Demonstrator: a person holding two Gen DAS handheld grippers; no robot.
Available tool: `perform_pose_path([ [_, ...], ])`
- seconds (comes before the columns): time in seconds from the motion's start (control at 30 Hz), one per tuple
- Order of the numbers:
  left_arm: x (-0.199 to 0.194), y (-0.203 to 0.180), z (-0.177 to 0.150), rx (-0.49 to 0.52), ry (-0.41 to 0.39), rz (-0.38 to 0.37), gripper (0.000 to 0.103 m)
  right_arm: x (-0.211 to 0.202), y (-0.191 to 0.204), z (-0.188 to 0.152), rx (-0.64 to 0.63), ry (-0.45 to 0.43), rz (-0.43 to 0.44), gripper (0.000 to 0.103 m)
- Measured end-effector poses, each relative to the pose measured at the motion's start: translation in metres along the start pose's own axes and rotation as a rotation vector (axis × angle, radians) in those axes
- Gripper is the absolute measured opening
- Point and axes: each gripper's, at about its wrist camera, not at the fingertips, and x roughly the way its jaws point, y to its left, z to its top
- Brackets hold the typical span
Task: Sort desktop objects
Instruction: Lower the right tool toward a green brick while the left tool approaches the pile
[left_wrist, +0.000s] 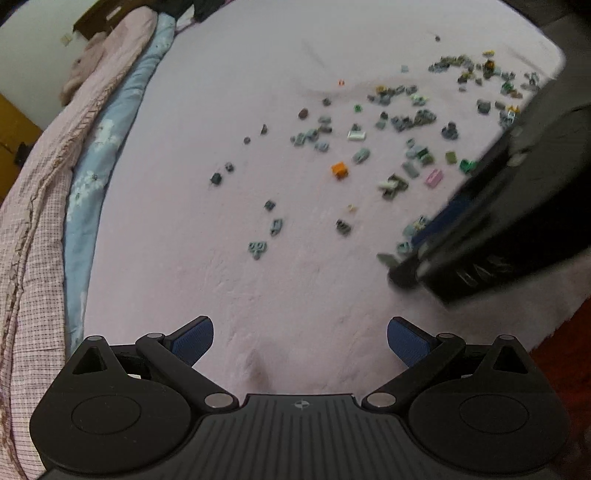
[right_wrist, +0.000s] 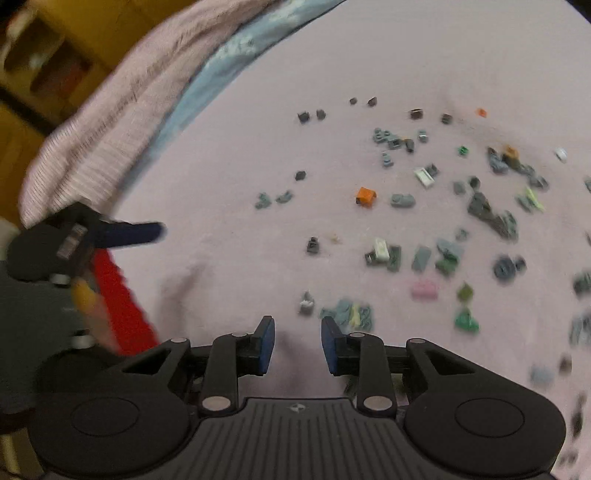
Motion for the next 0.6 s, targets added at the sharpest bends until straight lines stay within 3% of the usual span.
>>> perform_pose_path([
  [0.07,0.0,0.002,-0.001,0.019,-0.006,0.009,0.102,0.006,0.0,0.004,-0.018,-0.015,-0.056,0.021],
  [0.17,0.002,0.003,0.005,0.019,-0.034,-0.016,0.102,-0.012,-0.015,0.001,0.024,-0.092,-0.183,0.034],
  [0.27,0.003,-0.005,0.018,0.034,-0.074,-0.066,0.102,-0.039,-0.038,-0.01,0.078,-0.121,-0.24,0.042],
  [0.43,0.007,-0.024,0.04,0.094,-0.137,-0.134,0.102,-0.038,-0.052,-0.037,0.17,-0.051,-0.272,0.053],
  [0.5,0.012,-0.029,0.047,0.109,-0.147,-0.153,0.101,-0.029,-0.057,-0.054,0.223,-0.02,-0.26,0.061],
  [0.6,0.021,-0.034,0.053,0.125,-0.149,-0.186,0.101,-0.021,-0.051,-0.06,0.231,-0.05,-0.234,0.078],
])
